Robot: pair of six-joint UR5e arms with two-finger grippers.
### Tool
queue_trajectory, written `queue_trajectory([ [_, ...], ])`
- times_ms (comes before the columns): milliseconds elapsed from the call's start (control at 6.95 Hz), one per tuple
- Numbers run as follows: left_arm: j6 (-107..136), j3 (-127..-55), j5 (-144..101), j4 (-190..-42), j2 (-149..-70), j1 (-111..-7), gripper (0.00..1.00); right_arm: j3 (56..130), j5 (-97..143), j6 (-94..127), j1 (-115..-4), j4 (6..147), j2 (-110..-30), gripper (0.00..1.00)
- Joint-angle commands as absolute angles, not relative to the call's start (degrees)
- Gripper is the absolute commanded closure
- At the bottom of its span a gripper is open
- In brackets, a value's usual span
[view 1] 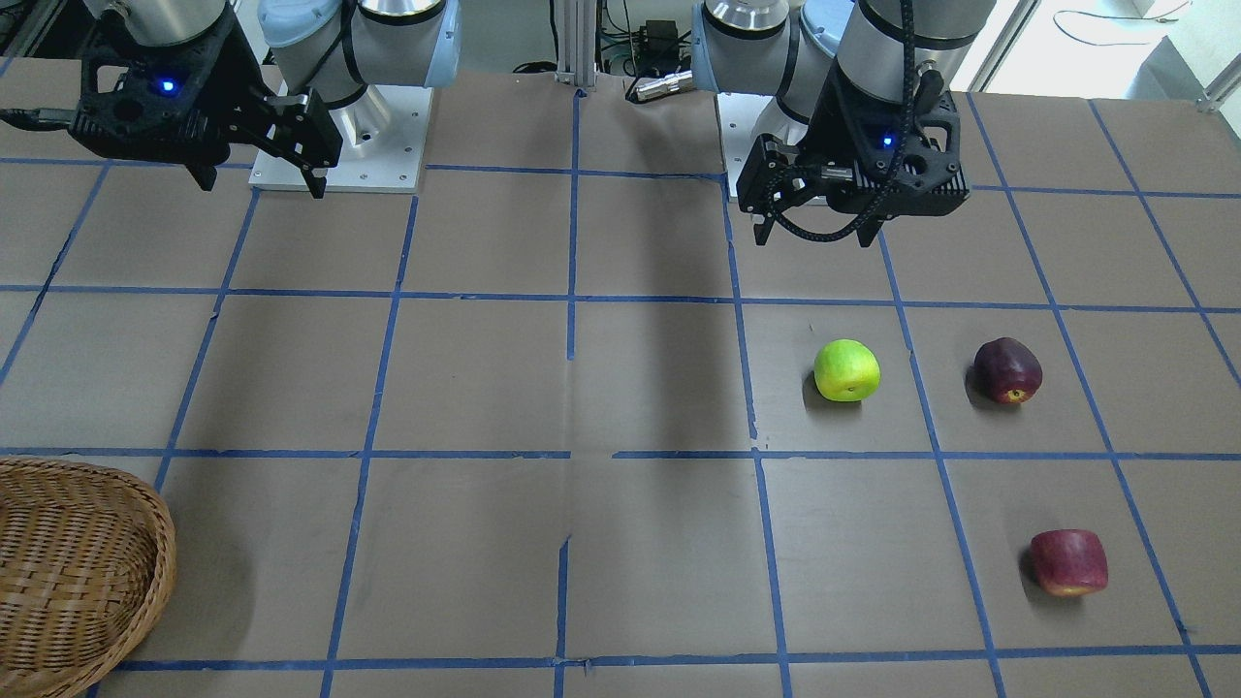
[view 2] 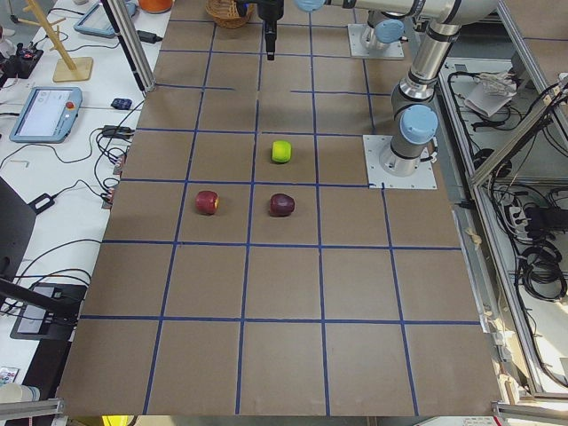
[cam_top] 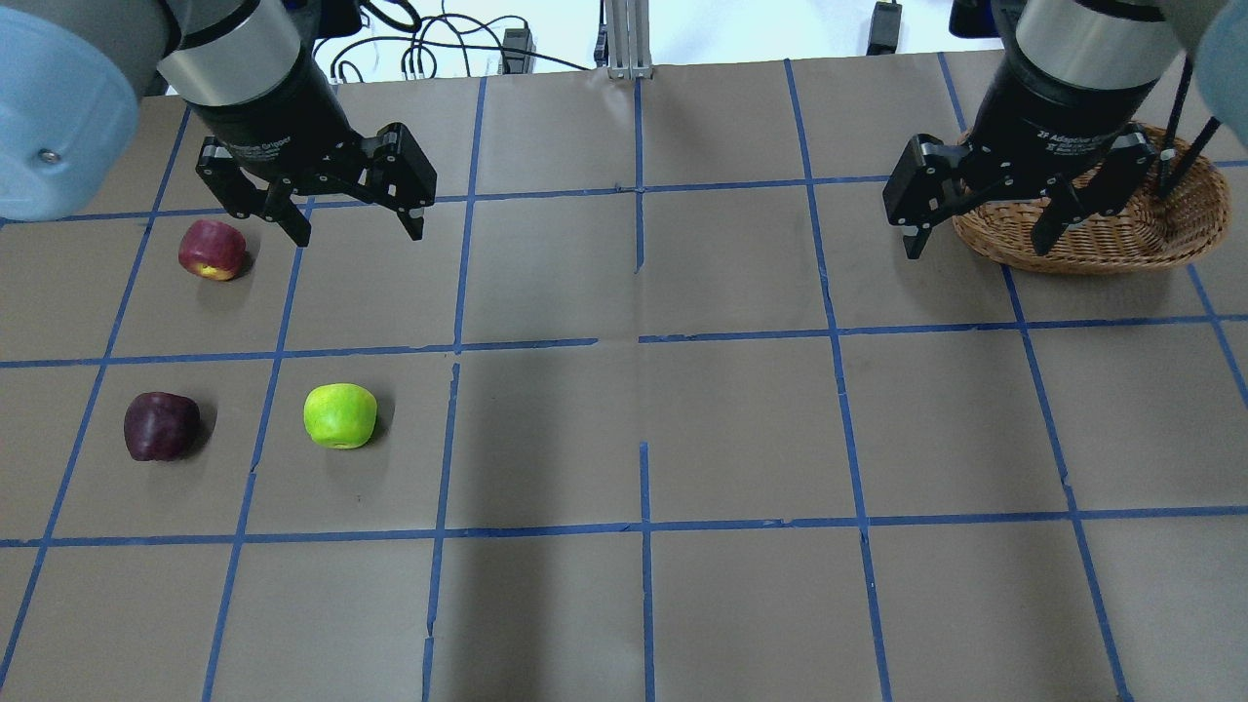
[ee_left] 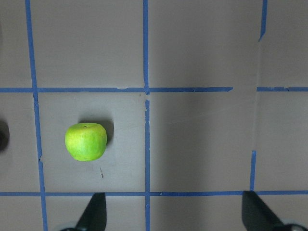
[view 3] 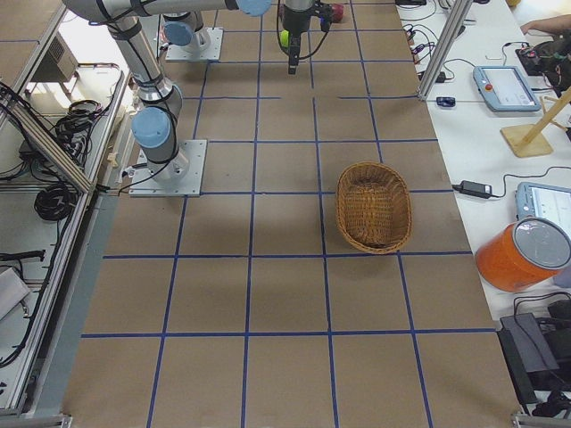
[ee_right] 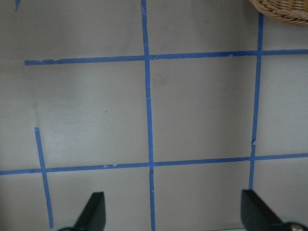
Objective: Put all apples into basket
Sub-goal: 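Lower the left gripper onto the green apple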
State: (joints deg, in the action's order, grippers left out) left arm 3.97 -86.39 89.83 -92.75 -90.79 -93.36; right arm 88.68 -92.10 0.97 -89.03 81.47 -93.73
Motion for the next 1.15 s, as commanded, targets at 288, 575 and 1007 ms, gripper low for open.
queue_trajectory([
  [288, 3.9, -86.5, 89.9, -93.2, -90.5, -93.3, 0.00, 88.8, -92.2, 0.9, -89.0, 81.3, -93.7, 0.00],
  [575, 1.2, -89.4, 89.8, -92.8, -91.3, -92.8, 0.00, 88.8, -92.1, 0.9, -89.0, 81.5, -93.7, 0.00],
  [1007, -15.3, -110.7, 90.4, -69.0, -92.3, -80.9, 0.00, 88.8, -92.4, 0.8, -89.0, 81.4, -93.6, 0.00],
])
